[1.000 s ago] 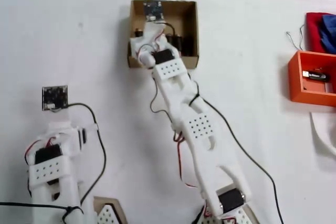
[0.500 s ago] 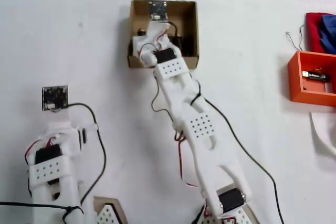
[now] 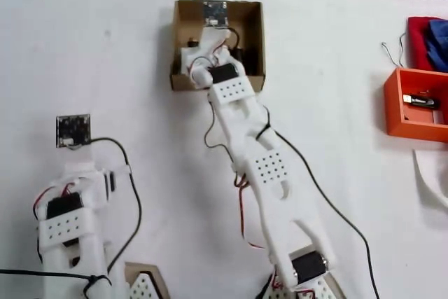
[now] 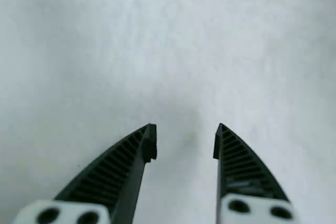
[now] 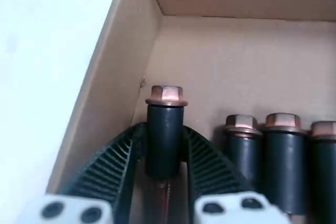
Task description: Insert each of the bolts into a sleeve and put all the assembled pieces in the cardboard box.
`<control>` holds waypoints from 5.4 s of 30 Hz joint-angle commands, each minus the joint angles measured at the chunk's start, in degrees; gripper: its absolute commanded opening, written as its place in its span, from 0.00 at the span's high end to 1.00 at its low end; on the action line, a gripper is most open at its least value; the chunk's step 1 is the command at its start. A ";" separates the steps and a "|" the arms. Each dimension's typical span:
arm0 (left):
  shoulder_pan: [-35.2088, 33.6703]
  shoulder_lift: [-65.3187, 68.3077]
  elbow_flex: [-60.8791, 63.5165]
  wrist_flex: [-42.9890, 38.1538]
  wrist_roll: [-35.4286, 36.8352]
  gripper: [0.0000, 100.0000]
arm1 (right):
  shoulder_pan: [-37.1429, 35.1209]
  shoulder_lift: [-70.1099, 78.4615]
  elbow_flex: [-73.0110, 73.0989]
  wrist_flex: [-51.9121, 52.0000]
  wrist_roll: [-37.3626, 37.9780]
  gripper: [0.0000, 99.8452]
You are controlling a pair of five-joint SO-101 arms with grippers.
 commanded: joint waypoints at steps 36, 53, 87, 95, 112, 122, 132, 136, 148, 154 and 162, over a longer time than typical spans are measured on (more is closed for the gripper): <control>-0.18 -0.53 -0.84 -1.32 -0.44 0.80 | 10.68 -30.11 -19.60 29.93 0.62 0.91; 0.09 -0.53 -59.65 51.08 0.00 0.80 | 10.59 -69.23 -13.27 53.67 0.70 0.91; 14.51 -0.53 -35.82 41.58 -0.26 0.80 | 10.59 -180.70 157.19 14.29 13.98 0.90; 7.47 -10.11 -36.44 38.51 -0.44 0.80 | 10.59 -179.47 159.21 14.64 13.54 0.91; 12.57 -49.32 -1.54 38.51 -0.44 0.80 | 15.52 -179.47 165.54 14.29 5.10 0.91; 14.59 -49.32 13.76 29.80 7.21 0.80 | 26.33 -179.47 170.64 17.27 14.33 0.91; 27.78 -49.32 15.08 32.18 7.21 0.80 | 19.03 -179.47 172.48 23.43 14.33 0.90; 26.02 -49.32 15.08 32.18 7.21 0.89 | 15.87 -179.47 173.10 23.25 14.33 0.91; 18.20 -49.14 15.08 32.09 7.21 0.97 | 15.96 -179.47 173.10 23.25 14.33 0.98; 18.11 -49.14 15.08 32.09 7.12 0.97 | 15.96 -179.47 173.10 23.25 14.33 0.98; 18.02 -49.14 15.08 32.09 7.12 0.97 | 16.13 -179.47 173.10 23.25 14.07 0.98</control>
